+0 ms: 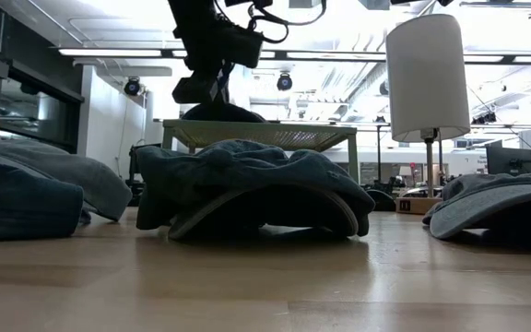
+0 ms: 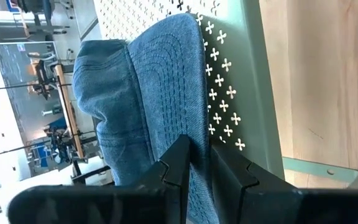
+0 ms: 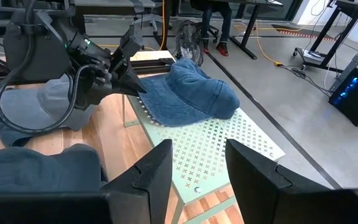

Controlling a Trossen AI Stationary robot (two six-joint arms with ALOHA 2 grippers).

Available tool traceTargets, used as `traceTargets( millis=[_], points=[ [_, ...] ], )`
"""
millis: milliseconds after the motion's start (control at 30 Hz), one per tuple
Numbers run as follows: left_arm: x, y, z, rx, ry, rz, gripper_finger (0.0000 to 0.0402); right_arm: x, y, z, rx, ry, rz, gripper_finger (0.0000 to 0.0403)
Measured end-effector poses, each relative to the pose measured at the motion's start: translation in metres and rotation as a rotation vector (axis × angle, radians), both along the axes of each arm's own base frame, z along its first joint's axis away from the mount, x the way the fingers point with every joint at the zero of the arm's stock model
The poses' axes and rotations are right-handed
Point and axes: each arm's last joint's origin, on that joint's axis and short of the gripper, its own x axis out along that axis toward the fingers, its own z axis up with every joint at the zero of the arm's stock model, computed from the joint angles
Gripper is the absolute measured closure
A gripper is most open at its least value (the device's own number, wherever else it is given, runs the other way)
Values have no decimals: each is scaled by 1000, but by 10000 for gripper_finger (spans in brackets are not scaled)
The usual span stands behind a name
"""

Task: Pick & Place hat
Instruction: Put the right blue cap on the shelf

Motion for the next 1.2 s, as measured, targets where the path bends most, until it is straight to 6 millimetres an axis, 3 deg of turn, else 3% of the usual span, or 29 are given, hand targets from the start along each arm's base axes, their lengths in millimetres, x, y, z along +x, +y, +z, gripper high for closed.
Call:
traceTargets(
  millis=[1200],
  points=[
    [-3,0,0,30,77,-30,357,0,1,0,16,-4,25,261]
  ],
)
